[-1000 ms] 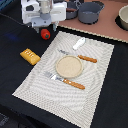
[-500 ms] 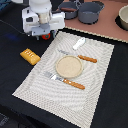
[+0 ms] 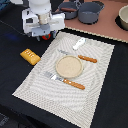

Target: Interact with the objects in diverse but meaningful ways.

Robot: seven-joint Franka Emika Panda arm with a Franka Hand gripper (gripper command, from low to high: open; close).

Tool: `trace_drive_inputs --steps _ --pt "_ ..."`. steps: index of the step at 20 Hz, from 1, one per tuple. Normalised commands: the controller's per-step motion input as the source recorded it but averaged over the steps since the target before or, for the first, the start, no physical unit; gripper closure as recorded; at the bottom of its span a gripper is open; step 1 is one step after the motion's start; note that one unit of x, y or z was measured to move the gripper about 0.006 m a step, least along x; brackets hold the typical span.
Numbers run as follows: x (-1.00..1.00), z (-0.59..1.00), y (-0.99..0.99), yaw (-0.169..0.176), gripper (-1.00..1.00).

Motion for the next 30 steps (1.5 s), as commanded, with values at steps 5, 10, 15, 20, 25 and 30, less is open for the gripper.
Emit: trace_drive_inputs --steps 5,10,15,20,25,30 --pt "-0.08 -0.26 0.00 0.000 1.00" --pt "-0.38 0.33 0.01 0.000 1.00" --pt "-0.15 1.00 0.30 0.060 1.00" --pt "0.35 1.00 0.40 0.068 1.00" --pt "0.79 0.86 0.52 0.005 1.00" --pt "0.81 0.80 0.55 0.000 1.00"
